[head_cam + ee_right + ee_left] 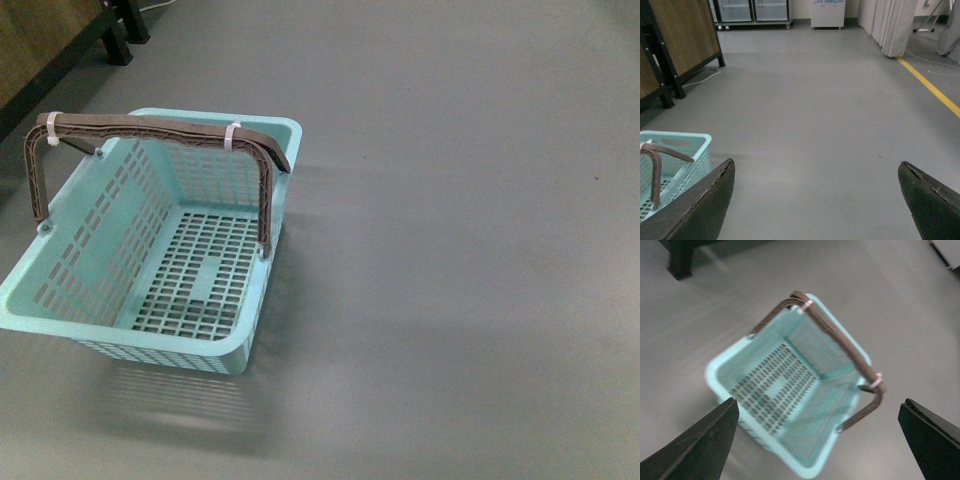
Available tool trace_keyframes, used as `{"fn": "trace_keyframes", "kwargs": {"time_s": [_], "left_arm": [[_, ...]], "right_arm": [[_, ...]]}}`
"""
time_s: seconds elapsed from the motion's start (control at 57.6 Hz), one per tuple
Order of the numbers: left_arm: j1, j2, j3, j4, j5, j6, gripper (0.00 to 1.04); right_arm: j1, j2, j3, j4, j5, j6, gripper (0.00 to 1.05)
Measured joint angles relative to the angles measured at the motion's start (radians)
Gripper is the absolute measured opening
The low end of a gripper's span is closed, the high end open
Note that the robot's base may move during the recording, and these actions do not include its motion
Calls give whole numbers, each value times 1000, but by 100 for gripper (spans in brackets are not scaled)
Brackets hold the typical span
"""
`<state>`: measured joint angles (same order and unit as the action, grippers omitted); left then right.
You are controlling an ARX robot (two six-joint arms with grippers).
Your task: Pick lemon and mango into basket
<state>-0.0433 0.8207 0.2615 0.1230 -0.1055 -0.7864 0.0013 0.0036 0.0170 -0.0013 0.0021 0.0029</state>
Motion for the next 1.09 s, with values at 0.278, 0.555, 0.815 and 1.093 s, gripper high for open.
{"fn": "trace_keyframes", "kwargs": {"time_s": [0.278,0.555,0.815,1.093], "left_arm": [[-5,863,287,478,57,-472,98],[-9,1228,613,464,51,-601,98],[-16,1426,854,402,43,-619,90],[-56,1513,1011,309,43,-618,38]], "right_arm": [[0,0,0,0,0,0,96],[0,0,0,0,0,0,96],[0,0,0,0,0,0,96],[0,0,0,0,0,0,96]]}}
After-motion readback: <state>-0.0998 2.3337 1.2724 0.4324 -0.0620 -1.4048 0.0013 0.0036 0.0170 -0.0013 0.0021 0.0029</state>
